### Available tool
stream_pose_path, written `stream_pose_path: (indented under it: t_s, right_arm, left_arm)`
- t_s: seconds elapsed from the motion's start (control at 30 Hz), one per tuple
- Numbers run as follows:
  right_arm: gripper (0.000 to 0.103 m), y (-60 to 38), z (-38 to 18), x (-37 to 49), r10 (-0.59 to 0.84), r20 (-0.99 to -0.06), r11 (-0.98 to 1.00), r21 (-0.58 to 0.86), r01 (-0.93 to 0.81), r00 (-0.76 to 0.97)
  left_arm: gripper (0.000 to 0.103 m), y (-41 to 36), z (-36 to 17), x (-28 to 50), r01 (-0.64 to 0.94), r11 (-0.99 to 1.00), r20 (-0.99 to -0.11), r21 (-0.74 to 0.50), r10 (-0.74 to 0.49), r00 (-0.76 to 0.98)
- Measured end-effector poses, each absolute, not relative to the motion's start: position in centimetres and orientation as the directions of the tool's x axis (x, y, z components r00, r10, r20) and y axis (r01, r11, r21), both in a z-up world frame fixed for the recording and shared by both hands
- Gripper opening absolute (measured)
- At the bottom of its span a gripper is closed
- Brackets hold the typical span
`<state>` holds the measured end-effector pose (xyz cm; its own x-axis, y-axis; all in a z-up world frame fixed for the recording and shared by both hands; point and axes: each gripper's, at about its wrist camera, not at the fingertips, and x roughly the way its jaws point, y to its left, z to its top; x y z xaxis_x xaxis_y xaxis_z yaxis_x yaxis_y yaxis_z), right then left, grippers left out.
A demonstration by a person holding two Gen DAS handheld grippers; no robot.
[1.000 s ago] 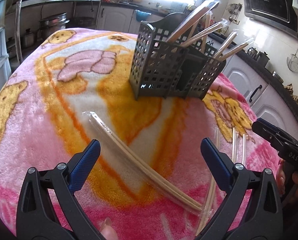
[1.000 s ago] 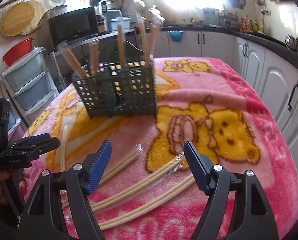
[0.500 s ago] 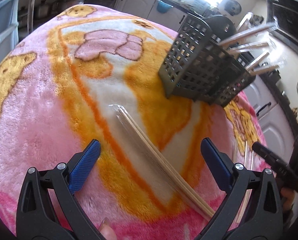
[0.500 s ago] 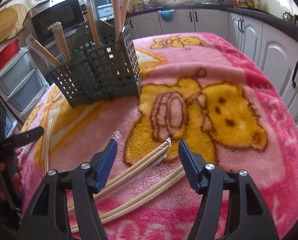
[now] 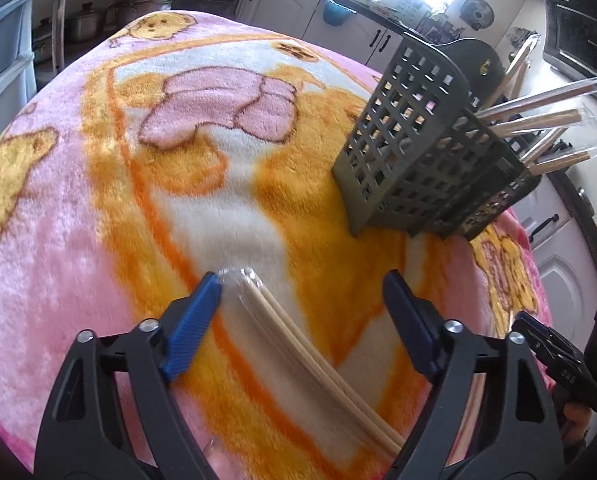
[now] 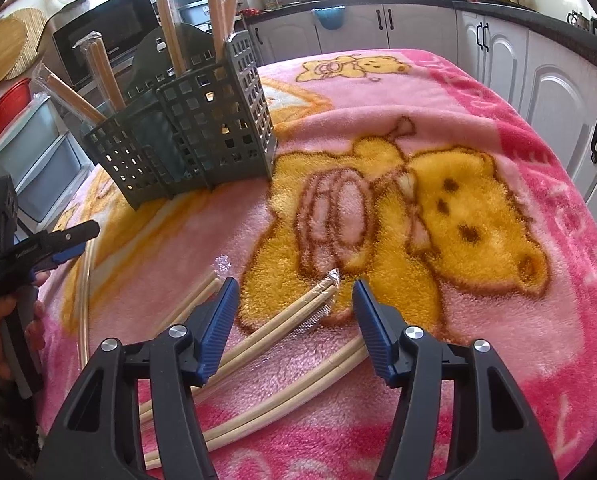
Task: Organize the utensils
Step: 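Close the left gripper on a wrapped chopstick while the right gripper closes on another, then lift both held chopsticks and carry them above the green basket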
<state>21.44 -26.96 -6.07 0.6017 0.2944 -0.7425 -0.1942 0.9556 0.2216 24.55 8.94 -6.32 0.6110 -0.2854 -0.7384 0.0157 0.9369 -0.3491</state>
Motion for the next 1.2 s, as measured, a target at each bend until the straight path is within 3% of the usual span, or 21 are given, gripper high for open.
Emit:
stream_pose_path:
  t_s: [0.17,0.37,0.7,1.2]
  right_arm:
    - [0.052,-27.3,-6.3,22.0,0.295,-0.750,0.955,0.237,-0.177,0.592]
    - [0.040,-26.9,-6.7,22.3,0.255,-0.766,0.967,0.199,-0.160,0.589]
    - [0.010,-27.0,-6.6,22.5,0.250,-0.755,0.968,0.207,-0.142,0.606]
    - [0.006,-26.5,-2.8,22.5,0.315,-0.662,0.946,0.273,-0.173,0.680]
  left_arm:
    - [0.055,9.0,-6.4,25.4,0.006,0.950,-0.748,-0.312,-0.249,0.616]
    - [0.039,9.3,-6.6,25.6,-0.009,0.957,-0.751,-0.290,-0.222,0.622]
    - [0.023,10.4,-6.9,26.0,-0.028,0.955,-0.750,-0.296,-0.214,0.626]
    - [0.000,11.5,-5.9,25.8,-0.014,0.939,-0.719,-0.343,-0.253,0.647]
